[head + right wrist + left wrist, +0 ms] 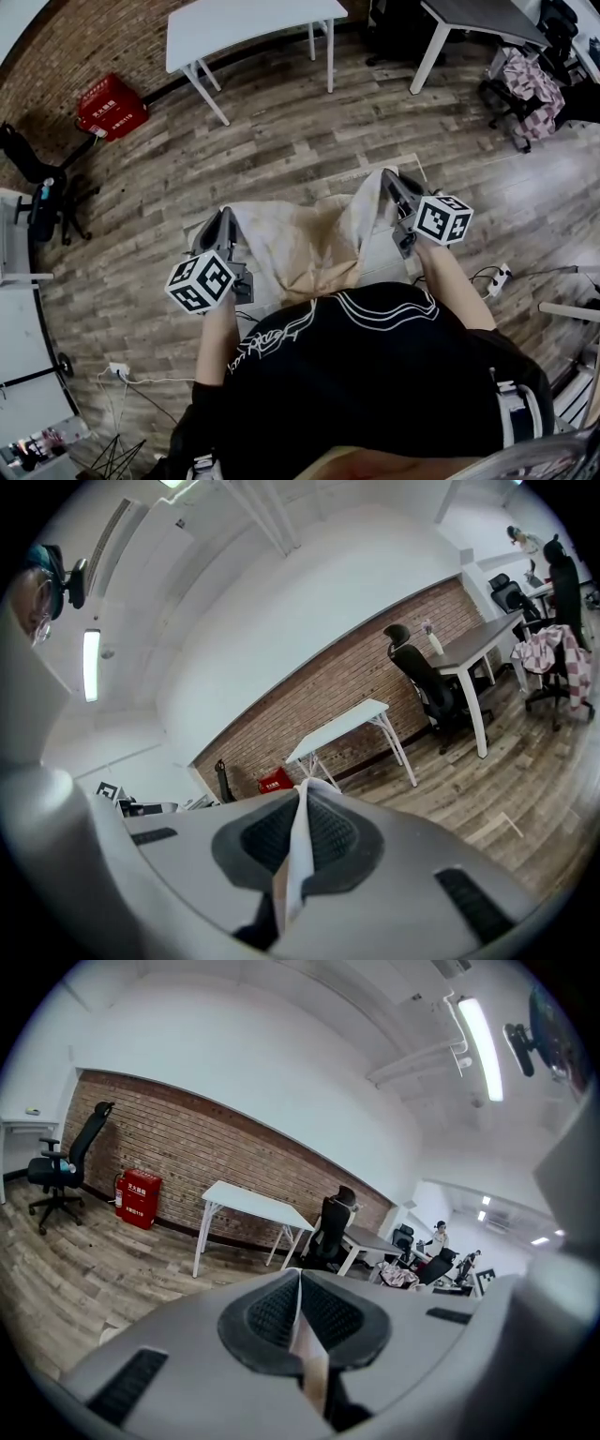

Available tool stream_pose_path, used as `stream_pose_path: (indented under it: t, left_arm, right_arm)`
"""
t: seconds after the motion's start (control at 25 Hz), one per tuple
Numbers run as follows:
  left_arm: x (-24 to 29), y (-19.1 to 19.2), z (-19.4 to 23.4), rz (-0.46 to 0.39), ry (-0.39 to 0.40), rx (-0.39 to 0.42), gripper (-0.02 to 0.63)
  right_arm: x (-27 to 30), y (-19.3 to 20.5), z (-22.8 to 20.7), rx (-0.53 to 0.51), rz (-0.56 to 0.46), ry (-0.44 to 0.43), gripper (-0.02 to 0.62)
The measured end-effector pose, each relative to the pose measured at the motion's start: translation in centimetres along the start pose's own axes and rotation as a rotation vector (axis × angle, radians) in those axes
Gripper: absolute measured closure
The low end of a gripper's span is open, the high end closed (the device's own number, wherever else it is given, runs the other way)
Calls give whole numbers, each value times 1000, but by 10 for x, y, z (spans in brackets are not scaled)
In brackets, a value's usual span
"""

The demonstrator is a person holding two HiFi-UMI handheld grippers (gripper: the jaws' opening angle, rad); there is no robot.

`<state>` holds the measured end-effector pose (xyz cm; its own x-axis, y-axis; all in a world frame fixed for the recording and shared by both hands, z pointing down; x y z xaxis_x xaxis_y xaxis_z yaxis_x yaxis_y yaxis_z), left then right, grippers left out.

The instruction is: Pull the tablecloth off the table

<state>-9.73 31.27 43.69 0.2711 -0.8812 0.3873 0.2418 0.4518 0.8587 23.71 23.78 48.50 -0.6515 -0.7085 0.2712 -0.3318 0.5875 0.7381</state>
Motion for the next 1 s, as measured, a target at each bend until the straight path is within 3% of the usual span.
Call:
stream_pose_path:
  t: [0.24, 0.72, 1.0]
  left_arm:
    - [-19, 2, -29, -20, -1, 8, 598]
    - [-28, 9, -85, -52, 79, 57, 598]
    - [-37, 4, -100, -81, 93, 76, 598]
  right_arm:
    - [-31, -4, 1, 1, -26, -32, 597]
    - [-83, -15, 0, -45, -79, -34, 598]
    - [-106, -24, 8, -90, -114, -44, 597]
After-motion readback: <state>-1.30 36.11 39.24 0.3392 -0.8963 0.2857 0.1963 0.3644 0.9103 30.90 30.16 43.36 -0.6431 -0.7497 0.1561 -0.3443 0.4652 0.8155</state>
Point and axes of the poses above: the fingertips, and each gripper's own axes: x forward along the fingers, z to its left, y out of its underside, the point moved 1 cm from there along -x, backward along the fingers, and after that the axes turned 4 degrees about x, right-handed, at the moved point
